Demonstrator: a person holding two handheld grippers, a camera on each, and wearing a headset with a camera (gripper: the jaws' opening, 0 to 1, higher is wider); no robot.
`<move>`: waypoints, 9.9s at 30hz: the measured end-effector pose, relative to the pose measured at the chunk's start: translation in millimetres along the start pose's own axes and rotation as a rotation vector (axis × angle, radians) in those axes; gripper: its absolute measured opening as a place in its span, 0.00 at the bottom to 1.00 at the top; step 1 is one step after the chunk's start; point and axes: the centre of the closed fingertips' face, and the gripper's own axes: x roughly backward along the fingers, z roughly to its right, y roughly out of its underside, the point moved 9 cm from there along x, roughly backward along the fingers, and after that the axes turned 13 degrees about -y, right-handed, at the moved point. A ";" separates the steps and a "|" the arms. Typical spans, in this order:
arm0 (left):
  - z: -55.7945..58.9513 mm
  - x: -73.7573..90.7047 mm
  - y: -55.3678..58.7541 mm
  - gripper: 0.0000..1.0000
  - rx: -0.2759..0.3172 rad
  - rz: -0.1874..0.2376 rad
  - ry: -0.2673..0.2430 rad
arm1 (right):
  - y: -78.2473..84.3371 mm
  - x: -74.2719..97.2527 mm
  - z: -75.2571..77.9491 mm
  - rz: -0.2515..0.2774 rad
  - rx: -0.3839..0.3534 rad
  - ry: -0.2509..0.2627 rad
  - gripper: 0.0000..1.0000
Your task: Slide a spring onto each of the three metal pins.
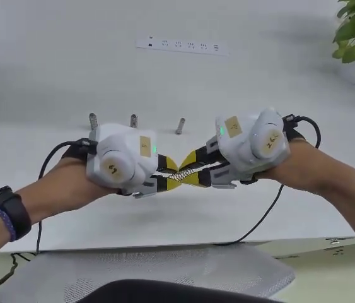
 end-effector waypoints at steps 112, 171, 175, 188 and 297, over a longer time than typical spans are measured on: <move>-22.7 164.8 110.5 0.83 0.585 -0.157 -0.547 | 72.4 26.3 146.7 -0.129 -0.309 0.169 0.09; -26.2 180.1 121.9 0.79 0.621 -0.168 -0.587 | 58.0 -15.2 184.9 -0.231 -0.252 0.071 0.09; -26.7 181.7 122.0 0.79 0.621 -0.168 -0.593 | 59.6 -19.3 186.1 -0.247 -0.244 0.064 0.09; -29.0 183.5 121.3 0.79 0.626 -0.165 -0.598 | 65.3 -30.3 189.4 -0.286 -0.230 0.043 0.09; -44.7 167.4 101.8 0.79 0.614 -0.123 -0.589 | 91.2 22.9 34.0 0.338 -0.558 0.380 0.59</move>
